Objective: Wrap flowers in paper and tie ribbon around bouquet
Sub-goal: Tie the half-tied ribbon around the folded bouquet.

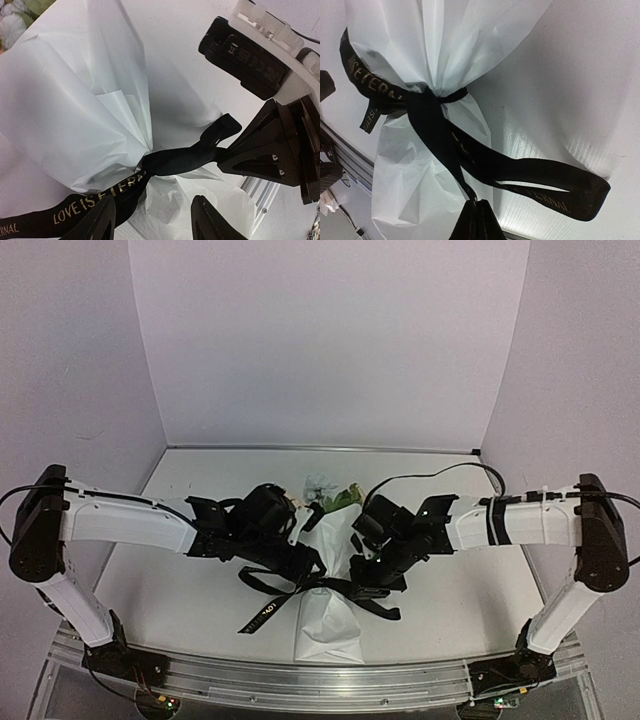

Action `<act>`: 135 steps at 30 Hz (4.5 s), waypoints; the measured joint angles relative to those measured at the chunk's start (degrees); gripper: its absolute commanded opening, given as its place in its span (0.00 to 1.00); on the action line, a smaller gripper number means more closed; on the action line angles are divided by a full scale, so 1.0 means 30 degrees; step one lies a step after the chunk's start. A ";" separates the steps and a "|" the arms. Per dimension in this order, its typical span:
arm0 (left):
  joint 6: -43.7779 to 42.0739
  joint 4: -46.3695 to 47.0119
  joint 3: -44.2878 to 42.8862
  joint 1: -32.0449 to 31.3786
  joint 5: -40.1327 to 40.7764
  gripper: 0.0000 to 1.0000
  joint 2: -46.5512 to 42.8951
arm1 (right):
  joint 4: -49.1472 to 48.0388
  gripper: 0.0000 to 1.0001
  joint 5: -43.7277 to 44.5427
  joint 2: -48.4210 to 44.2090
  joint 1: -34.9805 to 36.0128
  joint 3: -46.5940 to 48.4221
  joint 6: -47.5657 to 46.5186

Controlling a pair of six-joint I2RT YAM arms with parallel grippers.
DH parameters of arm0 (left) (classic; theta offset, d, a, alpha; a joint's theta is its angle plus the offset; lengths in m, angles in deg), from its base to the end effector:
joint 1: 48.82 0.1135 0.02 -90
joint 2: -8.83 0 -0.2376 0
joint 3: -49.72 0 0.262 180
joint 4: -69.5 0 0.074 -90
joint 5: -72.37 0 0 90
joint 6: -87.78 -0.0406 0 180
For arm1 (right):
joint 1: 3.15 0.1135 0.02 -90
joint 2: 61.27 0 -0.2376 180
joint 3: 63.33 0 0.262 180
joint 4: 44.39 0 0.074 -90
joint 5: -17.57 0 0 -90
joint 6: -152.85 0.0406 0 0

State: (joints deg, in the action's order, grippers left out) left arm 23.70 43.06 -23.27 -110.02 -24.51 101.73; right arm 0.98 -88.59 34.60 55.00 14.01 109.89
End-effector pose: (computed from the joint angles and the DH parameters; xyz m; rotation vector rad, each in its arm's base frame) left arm 0.1679 -0.3154 0.1789 0.8308 2.4102 -0.8144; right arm 0.1711 0.2968 0.1651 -0.3859 2.9555 0.8054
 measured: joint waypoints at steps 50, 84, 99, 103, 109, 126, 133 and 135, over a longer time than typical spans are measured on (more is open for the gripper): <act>-0.7389 0.1342 -0.3168 -0.1345 0.1878 0.03 0.5645 | 0.3177 0.00 -0.1573 0.1022 -0.3407 0.2832 -0.1455; -0.7663 0.3034 -0.2190 -0.1746 0.2188 0.04 0.5130 | 0.2654 0.00 -0.1366 -0.1299 -0.5030 0.0159 -0.2691; -0.7693 0.2191 -0.1915 -0.1701 0.2340 0.10 0.5004 | 0.3222 0.00 -0.1253 -0.1445 -0.5374 -0.0001 -0.2743; -0.7696 0.2040 -0.1915 -0.1701 0.2360 0.09 0.4985 | 0.3622 0.00 -0.0774 -0.1710 -0.5442 -0.0122 -0.2905; -0.7702 0.1897 -0.1914 -0.1701 0.2368 0.09 0.4938 | 0.4131 0.00 -0.0324 -0.2430 -0.5912 -0.0321 -0.3209; -0.7711 0.1908 -0.1791 -0.1701 0.2360 0.09 0.4902 | 0.4706 0.00 0.0148 -0.3455 -0.7300 -0.1831 -0.3760; -0.7801 0.1905 -0.1791 -0.1699 0.2375 0.09 0.4902 | 0.4941 0.00 0.0782 -0.3979 -0.7300 -0.2238 -0.4081; -0.7871 0.1899 -0.1785 -0.1675 0.2375 0.09 0.4889 | 0.5067 0.00 0.0968 -0.4091 -0.7300 -0.2334 -0.4173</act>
State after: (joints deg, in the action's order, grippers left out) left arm 0.09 48.76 -28.62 -115.04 -17.38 116.40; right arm 16.19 -85.69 22.33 33.10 7.01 97.37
